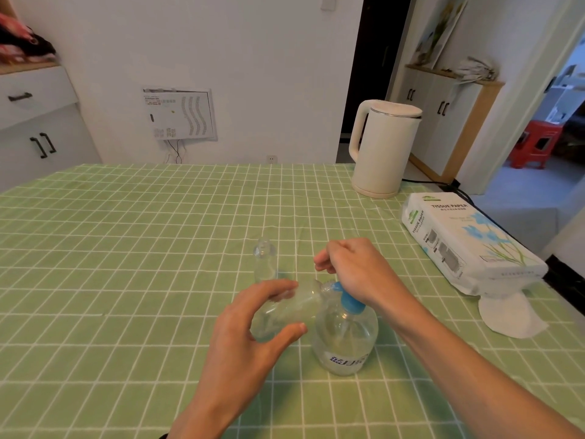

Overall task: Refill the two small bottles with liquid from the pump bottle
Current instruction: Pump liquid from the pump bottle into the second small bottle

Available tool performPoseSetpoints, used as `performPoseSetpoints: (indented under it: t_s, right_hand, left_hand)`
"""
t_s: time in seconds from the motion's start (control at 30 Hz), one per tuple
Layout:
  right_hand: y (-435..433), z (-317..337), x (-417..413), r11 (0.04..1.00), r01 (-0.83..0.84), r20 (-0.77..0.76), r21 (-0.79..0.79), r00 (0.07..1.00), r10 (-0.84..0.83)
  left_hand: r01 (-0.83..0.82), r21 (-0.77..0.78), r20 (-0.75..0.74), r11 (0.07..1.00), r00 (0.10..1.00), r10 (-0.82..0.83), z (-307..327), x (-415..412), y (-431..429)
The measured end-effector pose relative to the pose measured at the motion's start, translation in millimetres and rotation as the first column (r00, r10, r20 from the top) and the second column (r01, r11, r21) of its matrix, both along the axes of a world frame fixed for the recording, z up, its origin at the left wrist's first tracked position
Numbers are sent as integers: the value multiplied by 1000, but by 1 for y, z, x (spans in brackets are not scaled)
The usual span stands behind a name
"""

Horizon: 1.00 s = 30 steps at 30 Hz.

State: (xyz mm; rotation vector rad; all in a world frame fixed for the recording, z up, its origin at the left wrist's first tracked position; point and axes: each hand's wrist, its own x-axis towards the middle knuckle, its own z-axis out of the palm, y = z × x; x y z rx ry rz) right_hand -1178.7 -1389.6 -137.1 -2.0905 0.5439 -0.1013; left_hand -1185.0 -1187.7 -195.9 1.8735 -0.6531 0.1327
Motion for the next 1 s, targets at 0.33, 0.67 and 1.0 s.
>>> performPoseSetpoints:
  t_s: [0.33, 0.67, 1.0]
  right_hand:
    - [-4, 10, 3, 986, 49, 7, 161, 999, -51]
    - [-3, 2, -1, 997, 75, 6, -28, 997, -75]
    - [1, 6, -4, 988, 84, -37, -126, 995, -89]
  left_hand:
    - [-12, -16, 9, 1000, 1000, 12, 5, 0, 1]
    - [7, -36, -10, 999, 1000, -7, 2, 0, -2]
    - [10, -8, -39, 1000, 999, -10, 1, -1, -1]
